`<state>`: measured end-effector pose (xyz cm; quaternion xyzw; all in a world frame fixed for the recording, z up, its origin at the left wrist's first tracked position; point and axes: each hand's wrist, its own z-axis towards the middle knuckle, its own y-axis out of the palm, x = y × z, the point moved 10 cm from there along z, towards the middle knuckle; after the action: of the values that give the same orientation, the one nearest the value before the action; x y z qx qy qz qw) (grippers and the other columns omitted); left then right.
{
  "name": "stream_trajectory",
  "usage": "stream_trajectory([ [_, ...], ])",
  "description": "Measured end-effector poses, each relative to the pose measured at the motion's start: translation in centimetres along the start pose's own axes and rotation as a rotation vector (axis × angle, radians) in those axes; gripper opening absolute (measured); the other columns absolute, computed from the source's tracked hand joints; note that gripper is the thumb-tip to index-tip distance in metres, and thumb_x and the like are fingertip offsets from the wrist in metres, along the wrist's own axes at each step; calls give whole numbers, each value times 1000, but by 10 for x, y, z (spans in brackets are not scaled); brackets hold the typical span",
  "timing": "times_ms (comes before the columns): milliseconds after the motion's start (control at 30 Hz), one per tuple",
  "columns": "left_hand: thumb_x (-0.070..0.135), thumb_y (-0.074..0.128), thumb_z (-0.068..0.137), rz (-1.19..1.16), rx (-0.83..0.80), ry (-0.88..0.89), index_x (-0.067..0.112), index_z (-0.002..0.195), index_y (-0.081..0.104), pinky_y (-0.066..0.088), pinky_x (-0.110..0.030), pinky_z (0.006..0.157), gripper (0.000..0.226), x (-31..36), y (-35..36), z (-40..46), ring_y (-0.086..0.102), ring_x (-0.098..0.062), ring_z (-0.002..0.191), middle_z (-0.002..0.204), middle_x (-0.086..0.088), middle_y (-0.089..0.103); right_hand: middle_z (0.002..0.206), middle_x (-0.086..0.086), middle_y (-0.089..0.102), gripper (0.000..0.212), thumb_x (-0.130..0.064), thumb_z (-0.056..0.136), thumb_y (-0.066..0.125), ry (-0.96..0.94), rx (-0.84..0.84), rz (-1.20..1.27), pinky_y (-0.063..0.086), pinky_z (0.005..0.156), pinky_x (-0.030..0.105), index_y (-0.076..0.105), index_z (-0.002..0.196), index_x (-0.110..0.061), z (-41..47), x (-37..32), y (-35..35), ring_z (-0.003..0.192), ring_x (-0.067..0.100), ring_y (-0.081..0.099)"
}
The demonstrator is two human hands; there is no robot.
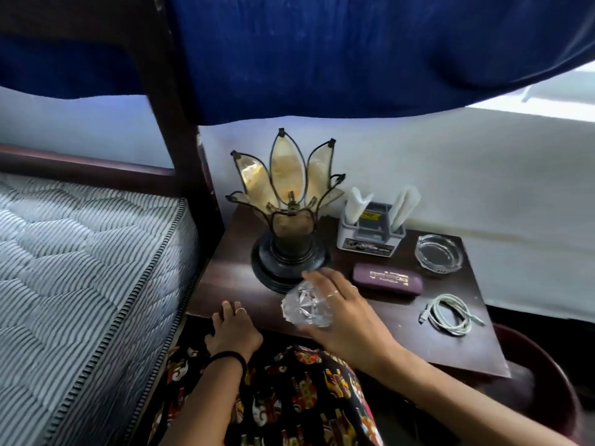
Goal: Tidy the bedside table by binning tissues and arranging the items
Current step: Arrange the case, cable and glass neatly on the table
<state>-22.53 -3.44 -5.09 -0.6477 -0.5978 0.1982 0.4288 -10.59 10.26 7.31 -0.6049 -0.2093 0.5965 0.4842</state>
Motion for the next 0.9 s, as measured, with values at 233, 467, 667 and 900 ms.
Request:
stream_trajectory([
  [233, 27, 52, 88, -34, -4, 63, 12, 135, 39, 33, -47, 108, 51, 62, 15, -10, 19, -29, 142, 154, -9, 20, 138, -8, 44, 84, -43, 66, 79, 213, 148, -119, 39, 101, 23, 41, 139, -30, -33, 77, -101, 120, 14, 50],
  [467, 37, 58, 87, 32, 0, 33, 8, 136, 40, 34, -46, 106, 59, 107, 33, -12, 28, -33, 137, 149, -18, 27, 122, 4, 57, 82, -40, 60, 85, 380, 329, -194, 51, 94, 38, 49, 132, -25, -30, 163, -189, 103, 24, 62],
  [667, 37, 59, 87, 139, 26, -17, 7, 140, 38, 37, -46, 103, 64, 120, 34, -6, 37, -36, 132, 147, -23, 32, 122, 14, 57, 84, -41, 63, 84, 452, 351, -282, 51, 92, 44, 48, 135, -18, -5, 220, -217, 105, 32, 61],
  [900, 37, 62, 85, 170, 68, 26, 14, 117, 59, 44, -42, 88, 40, 128, 30, 2, 49, -29, 120, 125, -9, 57, 127, 17, 54, 85, -39, 64, 83, 539, 302, -210, 46, 99, 45, 47, 137, -14, 20, 266, -208, 112, 34, 58],
])
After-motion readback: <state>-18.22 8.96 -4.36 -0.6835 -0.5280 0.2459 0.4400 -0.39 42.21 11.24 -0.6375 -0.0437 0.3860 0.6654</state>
